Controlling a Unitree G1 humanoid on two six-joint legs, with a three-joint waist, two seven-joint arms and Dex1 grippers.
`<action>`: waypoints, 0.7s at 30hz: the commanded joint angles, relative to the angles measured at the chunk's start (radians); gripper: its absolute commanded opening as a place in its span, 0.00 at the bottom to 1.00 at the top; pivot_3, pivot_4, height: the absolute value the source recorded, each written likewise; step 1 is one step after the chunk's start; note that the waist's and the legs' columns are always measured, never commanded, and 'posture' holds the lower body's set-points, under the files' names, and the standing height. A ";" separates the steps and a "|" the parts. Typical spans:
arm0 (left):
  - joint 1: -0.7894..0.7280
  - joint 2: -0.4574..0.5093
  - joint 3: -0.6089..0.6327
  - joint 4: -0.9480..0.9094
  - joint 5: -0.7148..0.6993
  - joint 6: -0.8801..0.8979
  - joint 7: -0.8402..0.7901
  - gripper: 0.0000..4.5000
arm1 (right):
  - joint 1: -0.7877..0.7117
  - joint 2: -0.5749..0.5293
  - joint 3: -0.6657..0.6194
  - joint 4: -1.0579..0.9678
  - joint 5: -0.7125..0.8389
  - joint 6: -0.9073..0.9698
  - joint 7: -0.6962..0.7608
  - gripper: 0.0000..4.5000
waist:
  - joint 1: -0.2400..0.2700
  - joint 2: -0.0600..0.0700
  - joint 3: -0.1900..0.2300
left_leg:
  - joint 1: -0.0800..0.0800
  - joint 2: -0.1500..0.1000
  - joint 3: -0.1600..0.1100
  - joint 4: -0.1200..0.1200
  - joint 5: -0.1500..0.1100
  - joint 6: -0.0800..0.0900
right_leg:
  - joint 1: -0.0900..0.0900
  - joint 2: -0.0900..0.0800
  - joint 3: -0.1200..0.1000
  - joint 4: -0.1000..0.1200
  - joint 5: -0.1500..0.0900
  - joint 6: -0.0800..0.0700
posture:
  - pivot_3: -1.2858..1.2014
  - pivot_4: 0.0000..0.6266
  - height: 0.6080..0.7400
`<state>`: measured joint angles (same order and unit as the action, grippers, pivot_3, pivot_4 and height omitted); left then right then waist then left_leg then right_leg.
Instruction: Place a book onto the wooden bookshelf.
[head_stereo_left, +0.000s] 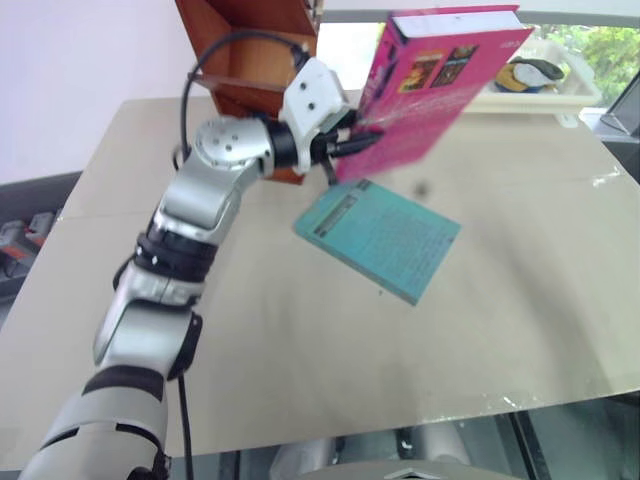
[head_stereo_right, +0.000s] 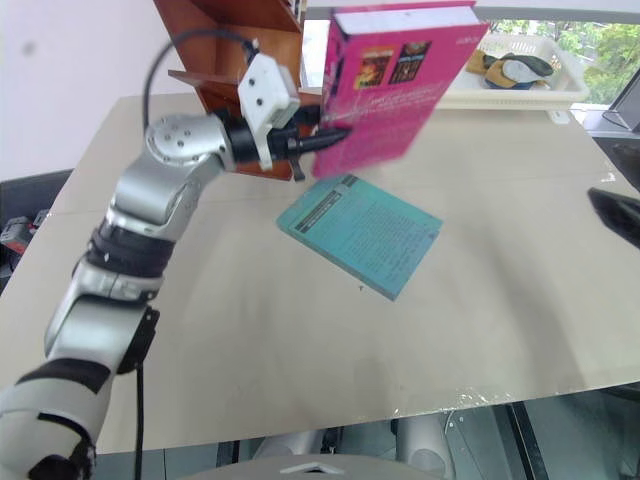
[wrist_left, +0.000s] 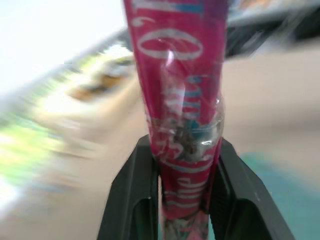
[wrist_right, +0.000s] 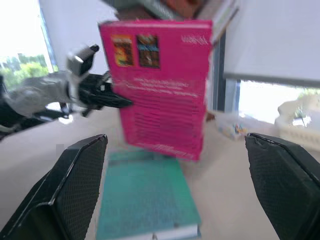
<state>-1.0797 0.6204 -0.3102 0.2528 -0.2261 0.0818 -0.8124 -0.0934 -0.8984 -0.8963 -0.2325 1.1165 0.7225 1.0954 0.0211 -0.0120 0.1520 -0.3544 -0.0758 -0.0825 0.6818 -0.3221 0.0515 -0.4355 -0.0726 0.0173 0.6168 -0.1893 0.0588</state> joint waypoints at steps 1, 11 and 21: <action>-0.125 0.034 0.003 0.180 0.210 -0.311 0.013 0.16 | -0.017 -0.039 -0.054 0.049 0.088 0.027 0.038 1.00 | -0.002 0.000 0.000 | -0.001 0.000 0.000 0.000 0.000 0.000 | -0.001 0.000 0.000 0.000 0.000 0.000 | 0.52 0.24 1.00; -0.390 0.148 -0.049 0.527 0.605 -0.699 0.191 0.16 | -0.033 -0.041 -0.055 0.156 0.132 0.026 0.101 1.00 | -0.009 -0.001 0.002 | -0.013 -0.001 0.000 0.003 0.000 0.001 | -0.013 -0.001 -0.001 0.005 0.000 0.000 | 0.52 0.24 1.00; -0.363 0.096 0.024 0.501 0.532 -0.692 0.111 0.16 | -0.070 -0.047 -0.014 0.194 0.102 -0.011 0.121 1.00 | -0.007 -0.002 0.005 | -0.012 -0.001 0.002 0.004 -0.001 0.003 | -0.013 0.001 -0.001 0.009 0.000 0.001 | 0.52 0.24 1.00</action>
<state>-1.4496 0.7208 -0.3132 0.7884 0.3392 -0.6178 -0.6825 -0.1488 -0.9307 -0.8964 -0.0376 1.2151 0.7342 1.2048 0.0144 -0.0141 0.1565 -0.3663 -0.0778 -0.0809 0.6863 -0.3231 0.0541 -0.4486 -0.0717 0.0160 0.6257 -0.1891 0.0595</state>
